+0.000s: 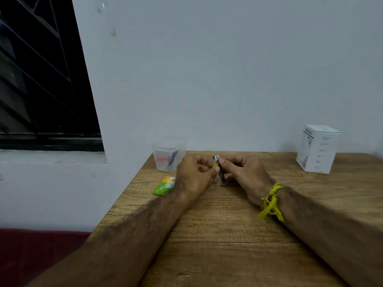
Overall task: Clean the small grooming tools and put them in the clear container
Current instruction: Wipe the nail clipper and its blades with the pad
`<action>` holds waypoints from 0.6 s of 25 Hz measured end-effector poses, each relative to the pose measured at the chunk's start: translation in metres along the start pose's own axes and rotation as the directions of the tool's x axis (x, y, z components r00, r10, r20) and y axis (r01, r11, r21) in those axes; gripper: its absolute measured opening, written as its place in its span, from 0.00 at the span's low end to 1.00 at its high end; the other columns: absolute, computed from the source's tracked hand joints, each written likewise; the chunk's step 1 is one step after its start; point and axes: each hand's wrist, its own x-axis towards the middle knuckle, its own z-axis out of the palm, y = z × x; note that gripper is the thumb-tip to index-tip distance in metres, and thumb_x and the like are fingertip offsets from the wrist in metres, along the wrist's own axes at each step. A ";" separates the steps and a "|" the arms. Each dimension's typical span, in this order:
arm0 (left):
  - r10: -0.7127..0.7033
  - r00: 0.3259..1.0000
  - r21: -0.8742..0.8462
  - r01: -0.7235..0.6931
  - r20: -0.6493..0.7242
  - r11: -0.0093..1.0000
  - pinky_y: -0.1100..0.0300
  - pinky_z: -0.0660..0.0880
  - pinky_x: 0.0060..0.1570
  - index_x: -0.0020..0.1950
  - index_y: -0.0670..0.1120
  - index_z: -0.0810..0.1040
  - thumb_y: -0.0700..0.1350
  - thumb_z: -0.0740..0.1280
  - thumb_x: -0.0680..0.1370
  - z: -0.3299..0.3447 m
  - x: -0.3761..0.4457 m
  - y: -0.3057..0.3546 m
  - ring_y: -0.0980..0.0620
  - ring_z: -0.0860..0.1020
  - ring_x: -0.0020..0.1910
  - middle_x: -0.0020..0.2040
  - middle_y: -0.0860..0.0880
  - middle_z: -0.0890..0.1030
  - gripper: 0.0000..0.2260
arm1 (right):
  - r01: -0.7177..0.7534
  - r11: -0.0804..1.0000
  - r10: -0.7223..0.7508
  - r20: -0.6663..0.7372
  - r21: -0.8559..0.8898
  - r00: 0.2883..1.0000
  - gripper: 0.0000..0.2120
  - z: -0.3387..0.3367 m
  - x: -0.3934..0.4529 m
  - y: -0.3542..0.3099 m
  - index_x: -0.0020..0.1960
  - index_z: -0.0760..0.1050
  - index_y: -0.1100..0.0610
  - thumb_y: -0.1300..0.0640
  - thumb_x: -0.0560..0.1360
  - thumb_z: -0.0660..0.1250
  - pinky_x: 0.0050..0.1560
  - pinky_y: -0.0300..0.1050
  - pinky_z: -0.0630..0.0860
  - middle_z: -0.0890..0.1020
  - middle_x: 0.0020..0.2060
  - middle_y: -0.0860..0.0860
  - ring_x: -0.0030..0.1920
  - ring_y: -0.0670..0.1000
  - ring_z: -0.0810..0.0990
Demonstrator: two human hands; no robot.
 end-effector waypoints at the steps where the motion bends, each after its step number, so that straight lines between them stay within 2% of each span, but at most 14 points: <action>1: 0.009 1.000 0.001 -0.009 -0.004 1.000 0.58 0.83 0.37 0.46 0.44 0.82 0.39 0.76 0.74 -0.001 0.001 0.000 0.49 0.86 0.36 0.36 0.44 0.86 0.05 | -0.003 1.000 0.003 0.029 0.014 1.000 0.07 -0.002 0.001 0.001 0.50 0.85 0.62 0.59 0.77 0.71 0.32 0.43 0.78 0.87 0.41 0.60 0.37 0.55 0.85; 4: 0.036 0.999 0.032 -0.036 0.004 0.999 0.57 0.83 0.38 0.47 0.43 0.83 0.39 0.77 0.74 -0.001 0.000 0.002 0.48 0.86 0.36 0.37 0.44 0.86 0.05 | -0.026 0.996 0.019 0.085 0.083 0.996 0.07 -0.008 0.006 0.005 0.51 0.84 0.61 0.60 0.75 0.73 0.35 0.44 0.79 0.86 0.44 0.62 0.40 0.58 0.85; 8: 0.030 0.998 0.023 -0.031 0.054 0.999 0.54 0.83 0.41 0.48 0.43 0.83 0.37 0.78 0.71 0.000 -0.003 0.005 0.45 0.86 0.37 0.38 0.43 0.86 0.08 | -0.109 0.982 0.087 0.141 0.156 0.986 0.09 -0.015 0.010 0.008 0.53 0.83 0.63 0.63 0.74 0.72 0.39 0.42 0.78 0.86 0.44 0.59 0.41 0.51 0.84; 10: 0.029 0.998 0.029 -0.031 0.052 0.999 0.55 0.83 0.42 0.47 0.44 0.83 0.37 0.78 0.71 0.000 -0.002 0.005 0.45 0.86 0.37 0.38 0.42 0.86 0.08 | -0.131 0.979 0.098 0.201 0.158 0.975 0.13 -0.018 0.013 0.008 0.56 0.82 0.64 0.62 0.72 0.73 0.43 0.41 0.77 0.86 0.49 0.60 0.45 0.51 0.84; 12: 0.015 1.000 0.016 -0.016 0.016 1.000 0.61 0.81 0.36 0.47 0.43 0.82 0.37 0.77 0.73 0.001 -0.001 0.005 0.49 0.85 0.35 0.37 0.43 0.86 0.06 | -0.135 0.977 0.088 0.265 0.164 0.960 0.18 -0.021 0.014 0.008 0.59 0.81 0.65 0.61 0.70 0.74 0.48 0.42 0.78 0.85 0.54 0.61 0.51 0.53 0.84; 14: -0.032 0.999 -0.064 0.030 -0.018 0.997 0.66 0.75 0.31 0.48 0.42 0.81 0.36 0.75 0.75 0.002 -0.001 0.005 0.53 0.84 0.33 0.35 0.44 0.85 0.05 | -0.141 0.977 0.087 0.301 0.162 0.950 0.18 -0.020 0.013 0.008 0.59 0.82 0.64 0.61 0.69 0.75 0.56 0.50 0.78 0.84 0.55 0.63 0.55 0.58 0.83; 15: -0.048 0.999 -0.102 0.045 -0.024 0.994 0.66 0.74 0.30 0.48 0.42 0.80 0.36 0.74 0.75 0.002 -0.001 0.005 0.54 0.84 0.32 0.35 0.45 0.85 0.05 | -0.120 0.985 0.080 0.289 0.124 0.954 0.17 -0.019 0.011 0.009 0.57 0.83 0.64 0.61 0.70 0.75 0.55 0.51 0.77 0.85 0.53 0.62 0.54 0.58 0.83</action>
